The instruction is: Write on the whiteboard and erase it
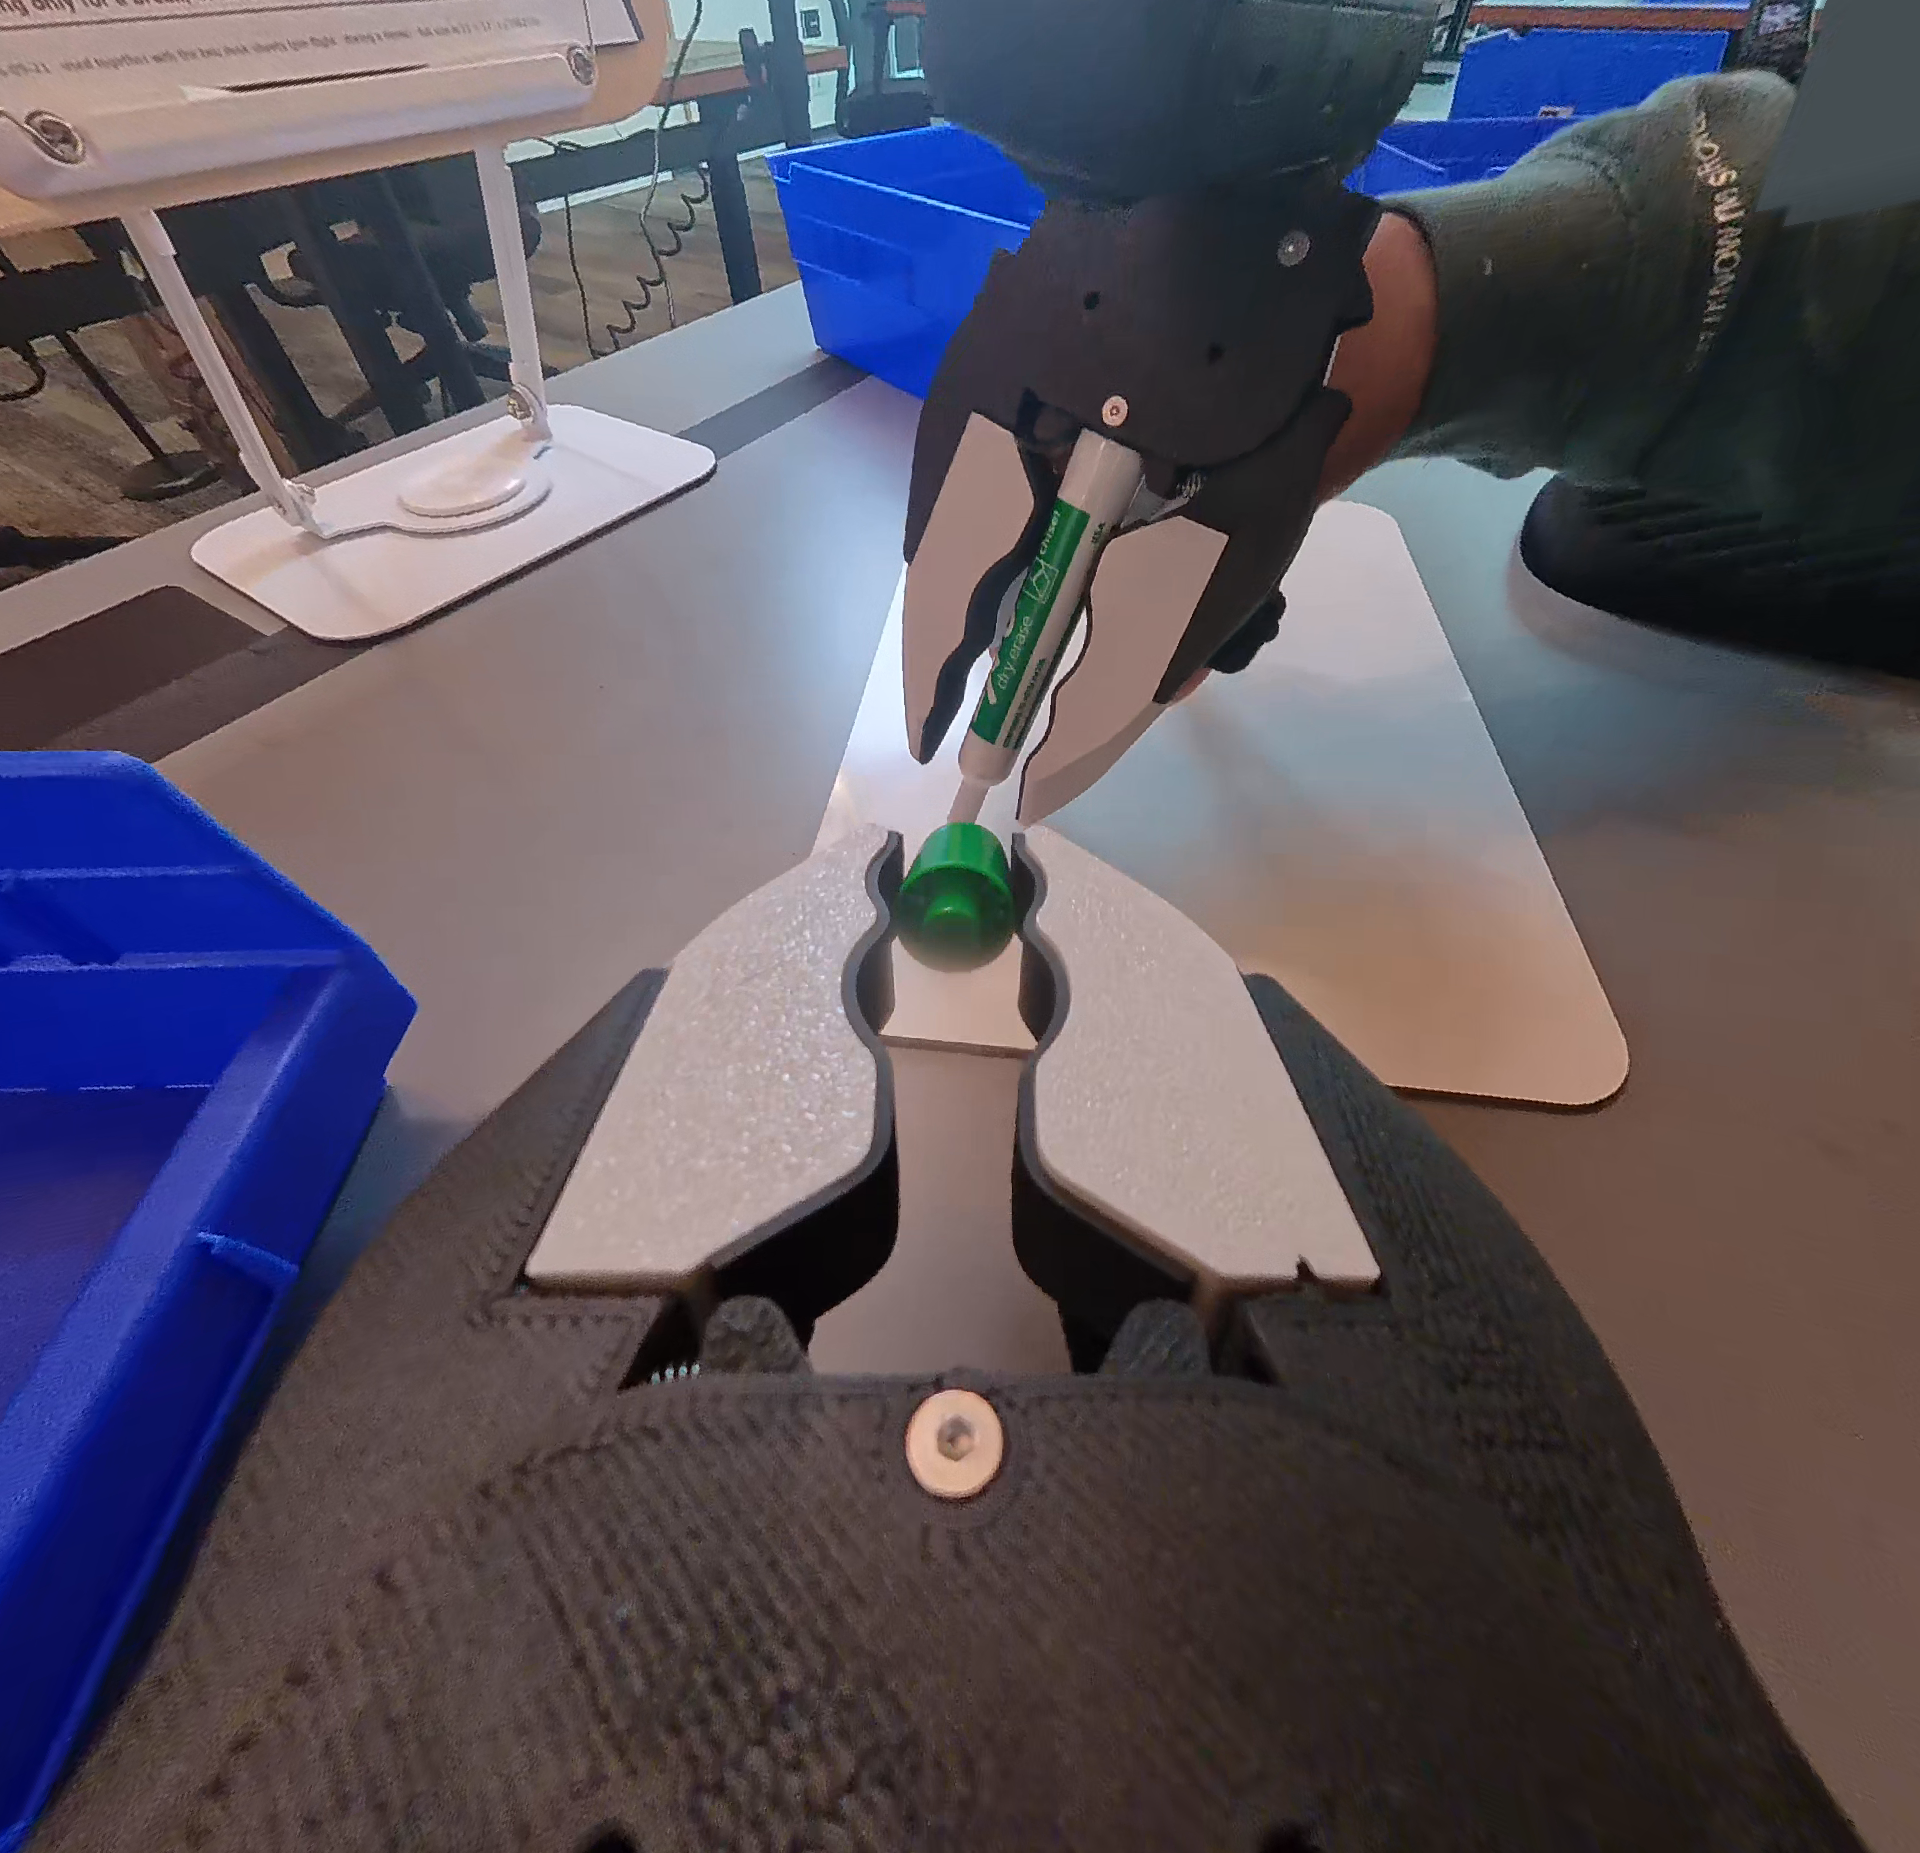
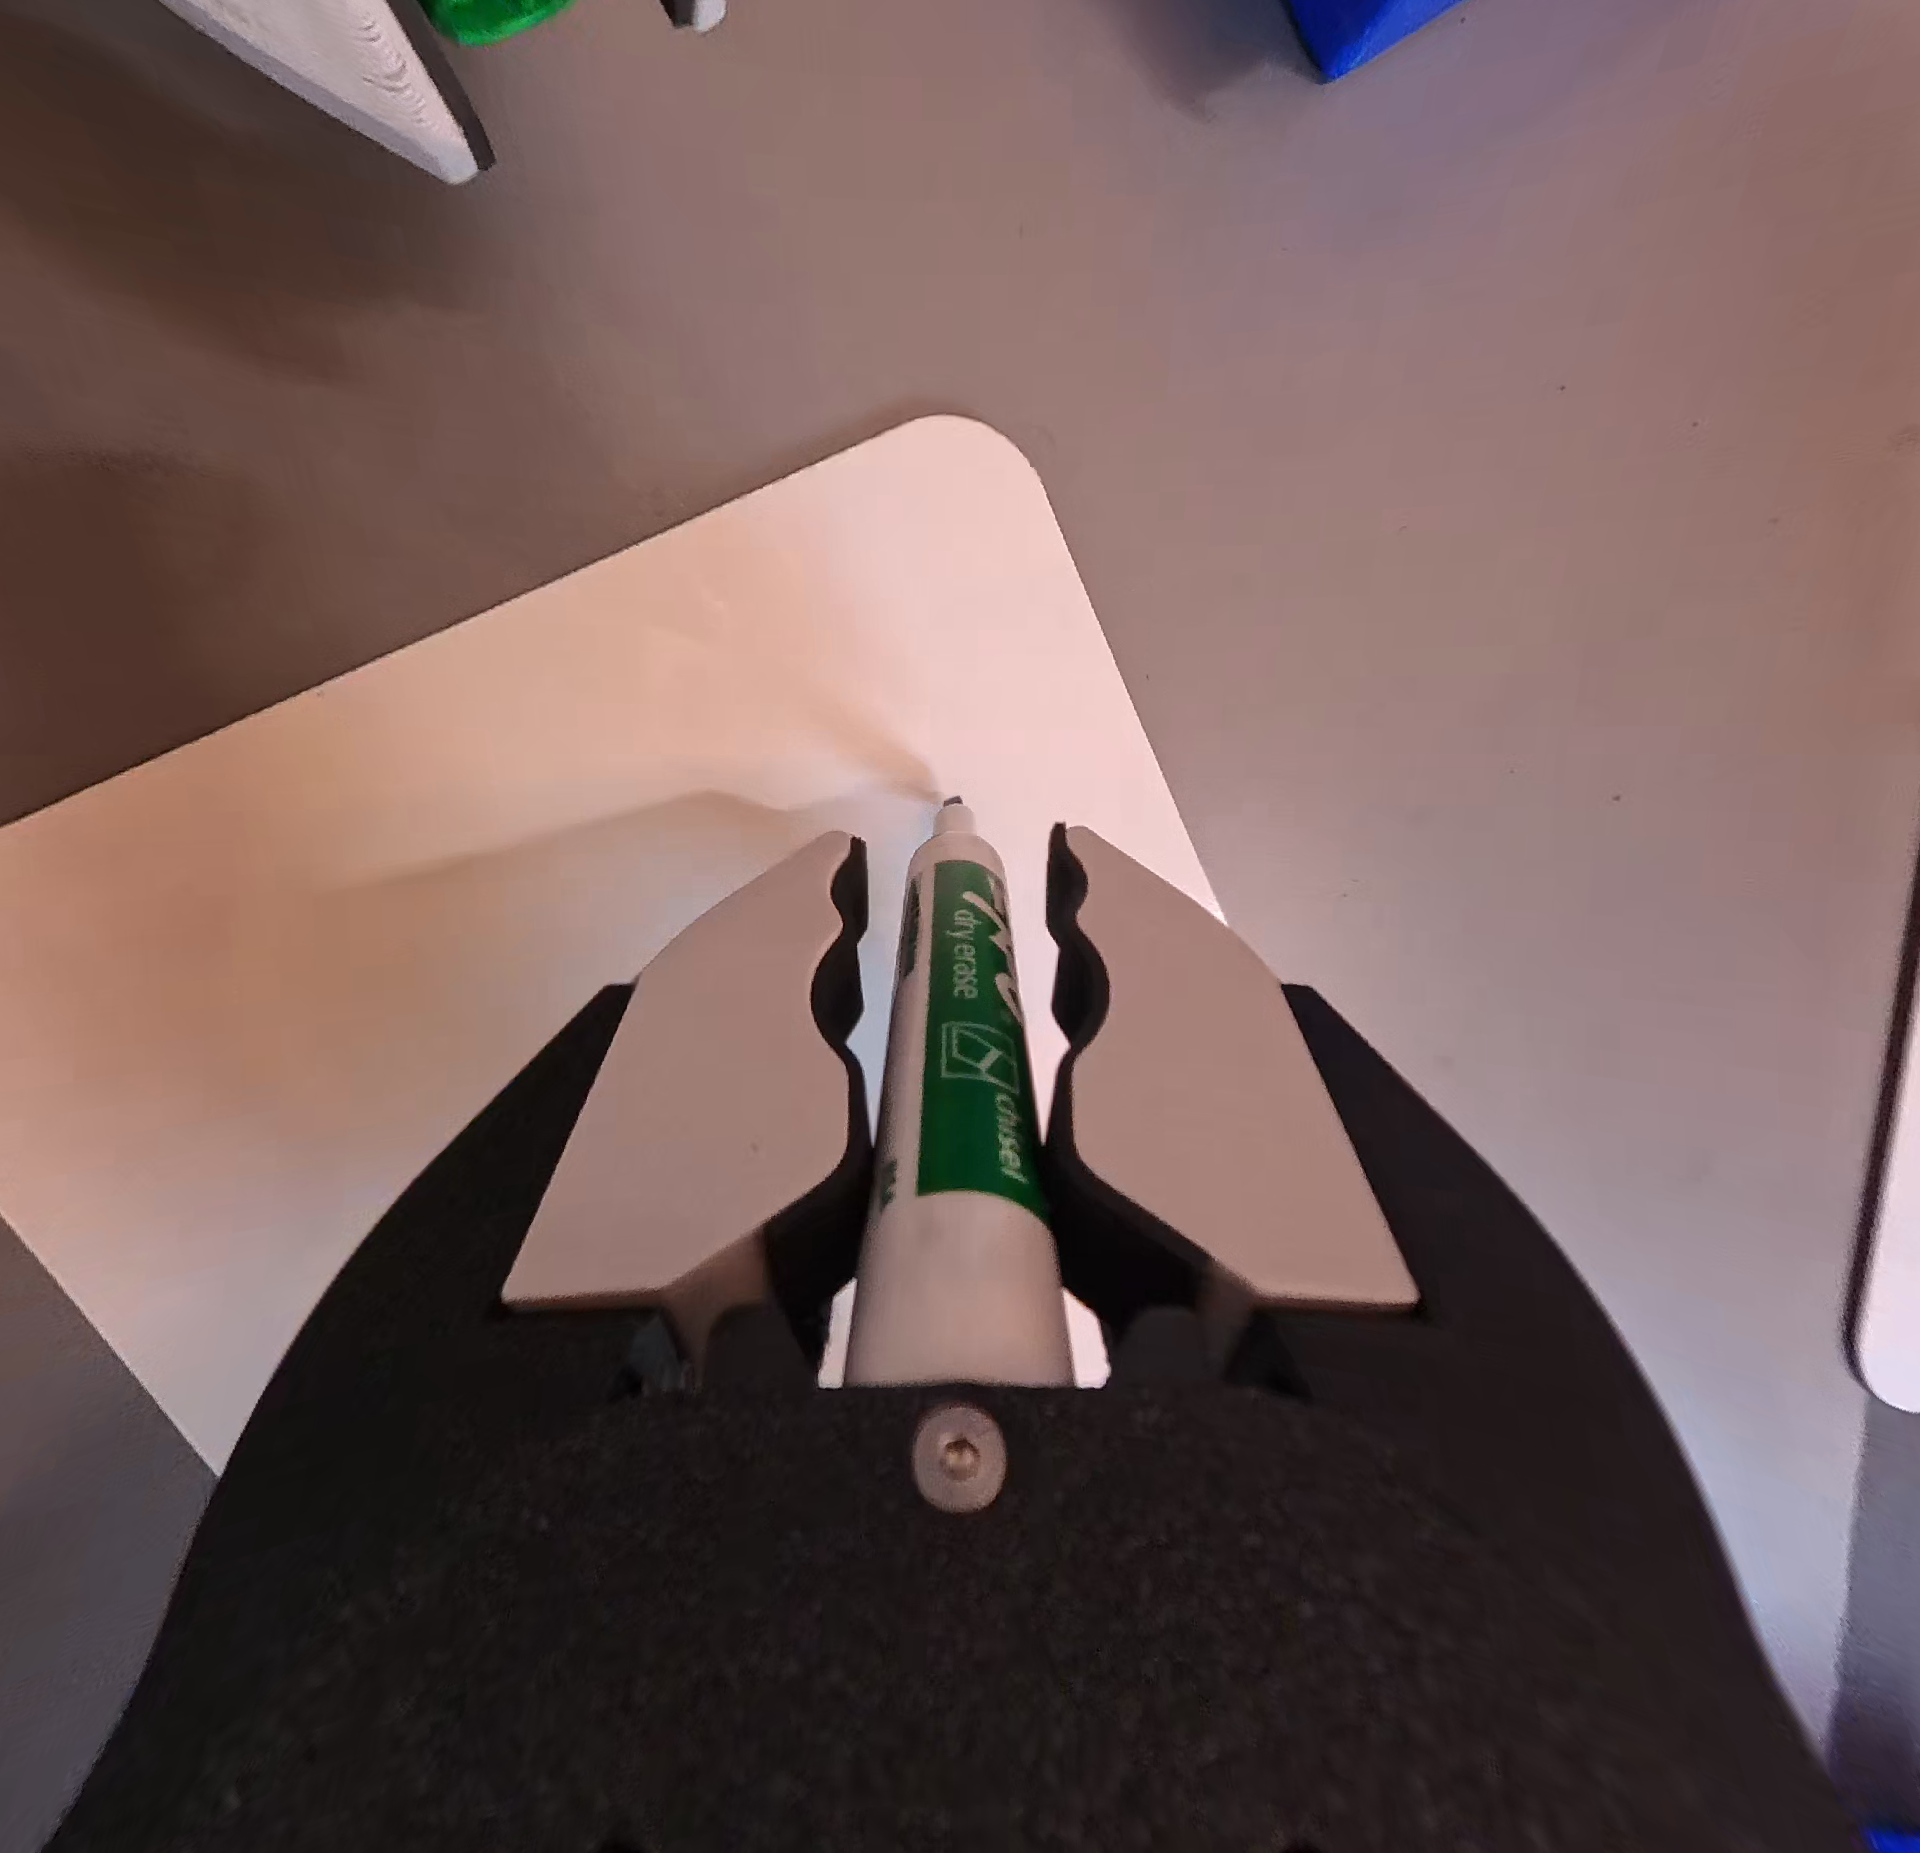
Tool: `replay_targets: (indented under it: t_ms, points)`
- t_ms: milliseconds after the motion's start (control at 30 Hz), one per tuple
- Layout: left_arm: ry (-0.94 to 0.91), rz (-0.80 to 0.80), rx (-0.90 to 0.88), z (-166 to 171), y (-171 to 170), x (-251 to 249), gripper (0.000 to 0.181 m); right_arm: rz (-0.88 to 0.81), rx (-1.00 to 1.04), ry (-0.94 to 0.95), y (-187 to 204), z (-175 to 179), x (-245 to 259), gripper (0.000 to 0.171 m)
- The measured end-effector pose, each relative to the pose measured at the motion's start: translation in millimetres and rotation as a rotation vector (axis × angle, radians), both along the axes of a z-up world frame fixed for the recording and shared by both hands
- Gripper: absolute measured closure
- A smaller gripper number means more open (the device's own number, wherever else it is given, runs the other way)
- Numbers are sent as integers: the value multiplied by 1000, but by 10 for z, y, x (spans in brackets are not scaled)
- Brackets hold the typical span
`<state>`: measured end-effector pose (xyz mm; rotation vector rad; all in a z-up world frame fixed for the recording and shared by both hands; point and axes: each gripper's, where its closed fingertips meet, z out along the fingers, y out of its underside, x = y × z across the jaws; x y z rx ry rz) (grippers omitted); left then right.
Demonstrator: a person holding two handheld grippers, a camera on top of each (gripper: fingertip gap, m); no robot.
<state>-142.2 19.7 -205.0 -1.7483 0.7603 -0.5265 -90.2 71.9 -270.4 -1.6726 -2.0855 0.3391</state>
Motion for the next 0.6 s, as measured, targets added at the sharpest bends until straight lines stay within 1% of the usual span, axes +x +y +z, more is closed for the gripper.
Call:
replay_targets:
  t_ms: [167,300,433,600]
  points:
    - [11,-2,-14,-26,-1,-2,162,49,58,-110,44,-2,42,137]
    - [21,15,-39,-61,11,-33,162,73,91,-162,80,-24,42,137]
    - [22,33,-50,-70,28,-61,162,95,96,-177,75,-37,-9,137]
    - [-1,127,-45,-19,128,-238,162,143,90,-173,-2,-39,-137,137]
